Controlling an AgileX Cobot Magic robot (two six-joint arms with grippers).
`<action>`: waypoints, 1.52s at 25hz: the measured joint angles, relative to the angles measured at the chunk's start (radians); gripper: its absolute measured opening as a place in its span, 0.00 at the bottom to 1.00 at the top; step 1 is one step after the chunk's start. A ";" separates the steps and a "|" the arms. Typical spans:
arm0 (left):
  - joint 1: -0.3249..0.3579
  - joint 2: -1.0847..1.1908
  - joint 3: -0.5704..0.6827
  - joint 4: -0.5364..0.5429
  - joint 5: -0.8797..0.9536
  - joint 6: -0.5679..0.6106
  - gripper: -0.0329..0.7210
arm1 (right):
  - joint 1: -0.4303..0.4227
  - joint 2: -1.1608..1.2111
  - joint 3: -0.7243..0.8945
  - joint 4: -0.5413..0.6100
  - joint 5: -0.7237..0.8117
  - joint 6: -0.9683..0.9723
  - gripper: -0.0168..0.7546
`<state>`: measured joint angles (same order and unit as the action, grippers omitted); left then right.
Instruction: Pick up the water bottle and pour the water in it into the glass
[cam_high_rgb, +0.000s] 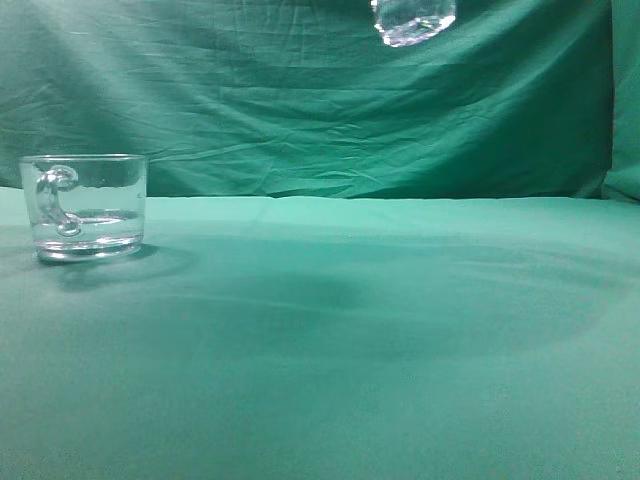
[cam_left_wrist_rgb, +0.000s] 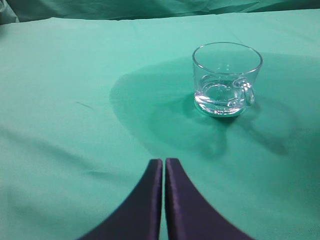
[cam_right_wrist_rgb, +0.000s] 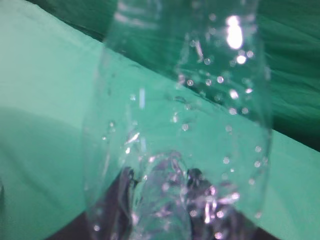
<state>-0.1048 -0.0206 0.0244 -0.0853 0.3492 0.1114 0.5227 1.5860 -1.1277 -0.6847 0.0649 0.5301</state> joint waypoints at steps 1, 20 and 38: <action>0.000 0.000 0.000 0.000 0.000 0.000 0.04 | -0.034 -0.025 0.044 -0.005 -0.049 0.000 0.34; 0.000 0.000 0.000 0.000 0.000 0.000 0.04 | -0.456 0.082 0.480 -0.029 -0.820 -0.057 0.34; 0.000 0.000 0.000 0.000 0.000 0.000 0.04 | -0.384 0.319 0.480 -0.030 -1.017 -0.270 0.34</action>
<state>-0.1048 -0.0206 0.0244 -0.0853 0.3492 0.1114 0.1385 1.9046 -0.6479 -0.7144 -0.9517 0.2600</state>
